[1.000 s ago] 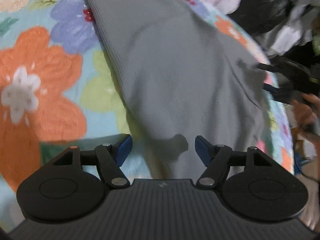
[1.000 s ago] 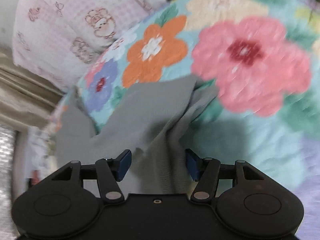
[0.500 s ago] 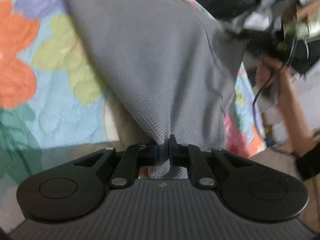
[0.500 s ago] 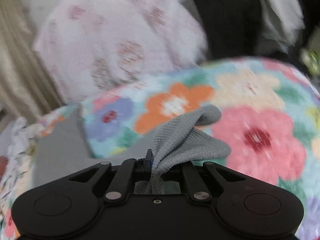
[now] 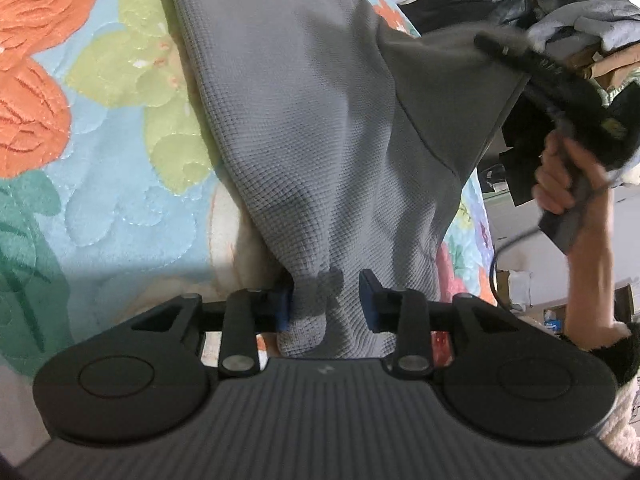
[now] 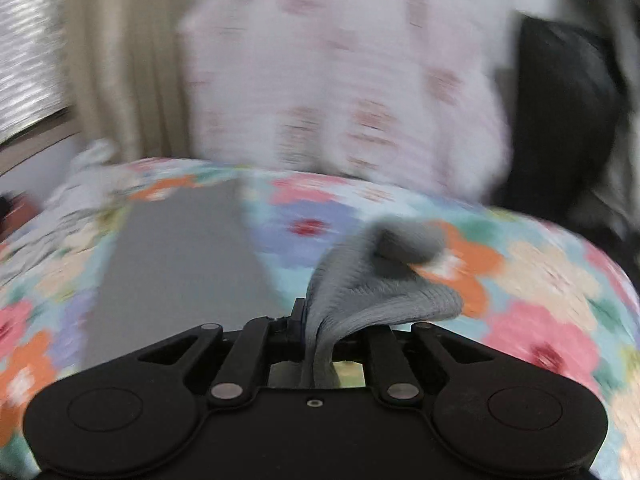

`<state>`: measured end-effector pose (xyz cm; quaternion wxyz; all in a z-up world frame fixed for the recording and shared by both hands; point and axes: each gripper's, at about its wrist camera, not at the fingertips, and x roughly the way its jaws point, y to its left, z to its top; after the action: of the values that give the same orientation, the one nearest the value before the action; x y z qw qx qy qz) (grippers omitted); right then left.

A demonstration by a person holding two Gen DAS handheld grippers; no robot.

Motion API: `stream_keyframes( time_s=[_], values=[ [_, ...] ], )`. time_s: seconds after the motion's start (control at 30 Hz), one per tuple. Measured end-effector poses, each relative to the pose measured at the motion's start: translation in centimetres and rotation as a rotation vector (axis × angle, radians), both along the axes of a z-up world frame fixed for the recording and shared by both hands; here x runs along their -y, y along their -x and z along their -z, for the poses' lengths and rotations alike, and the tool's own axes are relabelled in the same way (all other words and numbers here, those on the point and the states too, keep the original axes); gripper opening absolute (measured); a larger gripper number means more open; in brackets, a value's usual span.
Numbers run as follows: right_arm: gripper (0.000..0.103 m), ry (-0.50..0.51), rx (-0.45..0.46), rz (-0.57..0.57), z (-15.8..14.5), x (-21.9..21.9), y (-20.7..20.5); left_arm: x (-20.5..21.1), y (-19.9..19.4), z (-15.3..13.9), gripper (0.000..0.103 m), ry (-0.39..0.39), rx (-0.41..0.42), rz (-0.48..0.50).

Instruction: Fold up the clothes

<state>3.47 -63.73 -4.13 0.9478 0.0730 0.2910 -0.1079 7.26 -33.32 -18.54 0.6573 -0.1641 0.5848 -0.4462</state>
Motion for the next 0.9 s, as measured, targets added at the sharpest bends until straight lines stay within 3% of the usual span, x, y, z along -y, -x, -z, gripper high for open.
stream_keyframes(
  time_s=[0.1,0.17,0.27,0.33,0.4,0.5,0.53,0.6,0.7,0.8,0.9],
  values=[
    [0.015,0.044,-0.083,-0.200,0.2,-4.7,-1.2,0.1,-0.3,0.2,0.034,0.005,-0.018,-0.007],
    [0.015,0.132,-0.217,-0.354,2.2,-8.2,-1.7,0.0,-0.5,0.1,0.034,0.005,-0.023,-0.010],
    [0.020,0.208,-0.380,-0.458,4.9,-10.7,-1.1,-0.2,-0.3,-0.1,0.034,0.001,-0.005,-0.003],
    [0.026,0.132,-0.392,-0.447,4.8,-10.3,0.0,0.0,-0.3,-0.2,0.034,-0.001,0.000,0.001],
    [0.042,0.001,-0.323,-0.361,3.5,-8.1,1.6,0.2,-0.3,-0.3,0.034,-0.007,0.007,0.005],
    [0.050,-0.137,-0.208,-0.196,1.9,-5.0,4.4,0.3,-0.2,-0.8,0.034,-0.027,0.028,0.010],
    [0.051,-0.174,-0.195,-0.126,1.6,-3.9,5.3,0.3,-0.1,-1.0,0.034,-0.038,0.035,0.011],
    [0.051,-0.169,-0.223,-0.053,1.2,-2.2,6.3,-0.1,0.2,-1.8,0.045,-0.048,0.048,0.009],
    [0.052,-0.033,-0.321,-0.086,1.1,-1.1,6.6,-0.8,0.8,-2.3,0.051,-0.045,0.069,0.018],
    [0.053,-0.043,-0.416,-0.231,2.5,0.1,6.6,-2.0,0.7,-1.6,0.051,-0.025,0.049,0.008],
    [0.053,-0.081,-0.455,-0.314,4.1,0.4,6.6,-2.1,0.5,-0.9,0.055,0.017,-0.012,-0.012]
  ],
)
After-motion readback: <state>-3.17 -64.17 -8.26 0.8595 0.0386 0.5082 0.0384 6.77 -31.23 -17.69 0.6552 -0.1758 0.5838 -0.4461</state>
